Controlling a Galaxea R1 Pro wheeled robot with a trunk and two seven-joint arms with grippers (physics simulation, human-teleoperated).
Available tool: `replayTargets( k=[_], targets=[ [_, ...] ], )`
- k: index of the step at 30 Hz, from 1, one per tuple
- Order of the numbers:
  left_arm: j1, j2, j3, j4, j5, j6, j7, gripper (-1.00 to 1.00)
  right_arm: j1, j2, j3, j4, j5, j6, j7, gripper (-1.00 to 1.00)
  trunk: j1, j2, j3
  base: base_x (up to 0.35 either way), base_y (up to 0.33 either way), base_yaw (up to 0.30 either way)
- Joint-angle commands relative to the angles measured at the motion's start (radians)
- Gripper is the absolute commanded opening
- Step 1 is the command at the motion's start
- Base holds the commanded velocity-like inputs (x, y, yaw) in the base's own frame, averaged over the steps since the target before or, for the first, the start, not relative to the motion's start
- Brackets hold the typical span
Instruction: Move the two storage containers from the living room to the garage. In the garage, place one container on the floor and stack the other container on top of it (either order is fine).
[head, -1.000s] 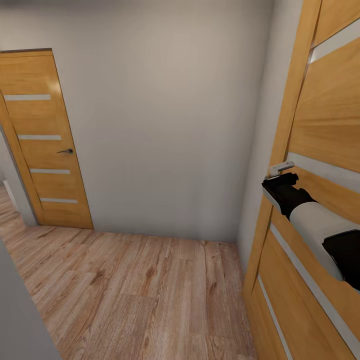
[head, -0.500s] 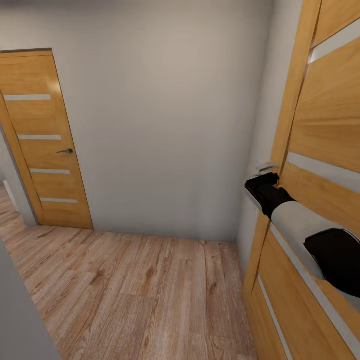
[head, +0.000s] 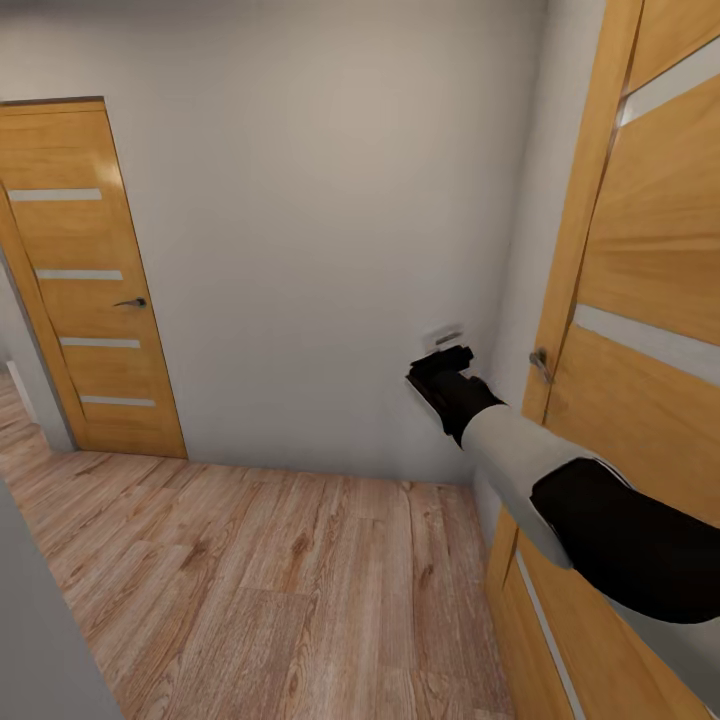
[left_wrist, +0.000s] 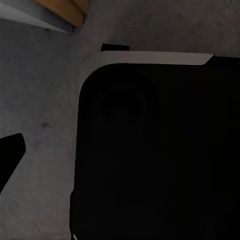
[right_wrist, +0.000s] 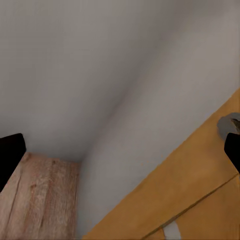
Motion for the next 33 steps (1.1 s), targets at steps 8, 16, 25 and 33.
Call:
replayTargets(
  k=[8, 16, 25, 33],
  targets=[
    [0.000, 0.001, 0.001, 0.000, 0.011, -0.002, 0.002, 1.00, 0.042, 0.000, 0.000, 0.212, -0.145, -0.178, 0.034, 1.00, 0.000, -0.001, -0.001, 0.000, 0.000, 0.000],
    [0.000, 0.001, 0.001, 0.000, 0.011, -0.002, 0.002, 1.00, 0.213, 0.000, 0.000, 0.263, -0.192, -0.287, 0.087, 1.00, 0.000, -0.001, -0.001, 0.000, 0.000, 0.000],
    [0.000, 0.001, 0.001, 0.001, 0.011, -0.002, 0.002, 1.00, 0.336, -0.025, 0.001, 0.285, -0.201, -0.343, 0.338, 1.00, 0.000, -0.001, -0.001, 0.000, 0.000, 0.000],
    [0.000, 0.003, 0.001, 0.000, 0.011, -0.002, 0.002, 1.00, 0.450, -0.137, 0.001, 0.288, -0.213, -0.424, 0.500, 1.00, 0.000, -0.001, -0.001, 0.000, 0.000, 0.000]
  ],
)
